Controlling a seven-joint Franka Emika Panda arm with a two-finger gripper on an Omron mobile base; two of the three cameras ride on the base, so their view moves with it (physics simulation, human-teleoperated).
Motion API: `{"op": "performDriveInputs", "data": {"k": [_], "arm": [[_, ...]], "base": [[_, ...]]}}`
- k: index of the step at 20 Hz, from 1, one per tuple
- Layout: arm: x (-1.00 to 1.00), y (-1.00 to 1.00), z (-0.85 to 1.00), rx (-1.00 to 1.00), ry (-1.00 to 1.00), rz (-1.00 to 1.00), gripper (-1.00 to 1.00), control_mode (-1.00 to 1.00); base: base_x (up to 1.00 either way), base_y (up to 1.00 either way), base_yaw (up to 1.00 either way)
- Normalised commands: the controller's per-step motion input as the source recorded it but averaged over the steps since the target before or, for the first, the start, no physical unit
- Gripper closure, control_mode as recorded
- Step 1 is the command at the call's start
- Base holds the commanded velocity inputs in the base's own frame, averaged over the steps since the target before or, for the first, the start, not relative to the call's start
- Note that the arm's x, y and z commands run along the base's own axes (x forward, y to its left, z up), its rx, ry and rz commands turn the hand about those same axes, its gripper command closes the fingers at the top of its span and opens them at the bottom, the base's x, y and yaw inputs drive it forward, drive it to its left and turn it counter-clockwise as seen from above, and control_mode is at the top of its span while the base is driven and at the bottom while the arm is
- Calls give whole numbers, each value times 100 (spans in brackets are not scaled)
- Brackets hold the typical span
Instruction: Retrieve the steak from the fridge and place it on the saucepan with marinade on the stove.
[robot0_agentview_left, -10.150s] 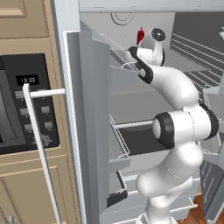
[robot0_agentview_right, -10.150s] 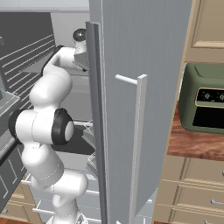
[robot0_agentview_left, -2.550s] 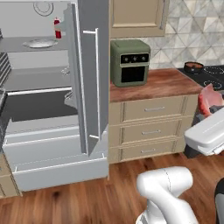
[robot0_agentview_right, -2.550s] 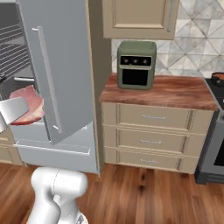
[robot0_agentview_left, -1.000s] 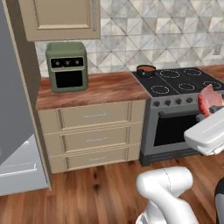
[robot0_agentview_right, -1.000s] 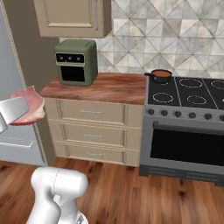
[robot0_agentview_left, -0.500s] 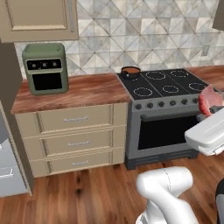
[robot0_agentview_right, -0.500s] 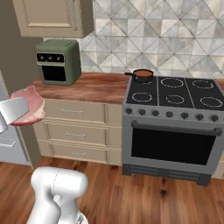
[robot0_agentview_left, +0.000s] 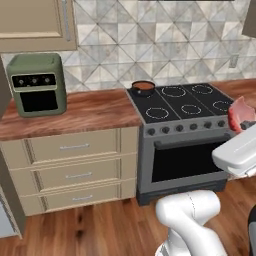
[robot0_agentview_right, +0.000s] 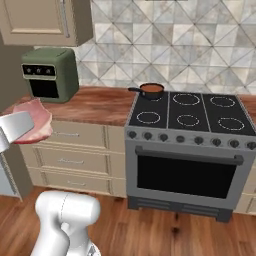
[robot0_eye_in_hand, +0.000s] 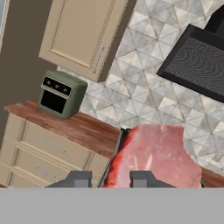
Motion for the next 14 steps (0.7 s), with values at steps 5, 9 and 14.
{"op": "performDriveInputs", "data": {"k": [5, 9, 14], "arm": [[0, 0, 0, 0, 0, 0, 100, 100], [0, 0, 0, 0, 0, 0, 100, 100], [0, 0, 0, 0, 0, 0, 100, 100]], "base": [[73, -10, 0], [70, 0, 0], [69, 0, -1]]}}
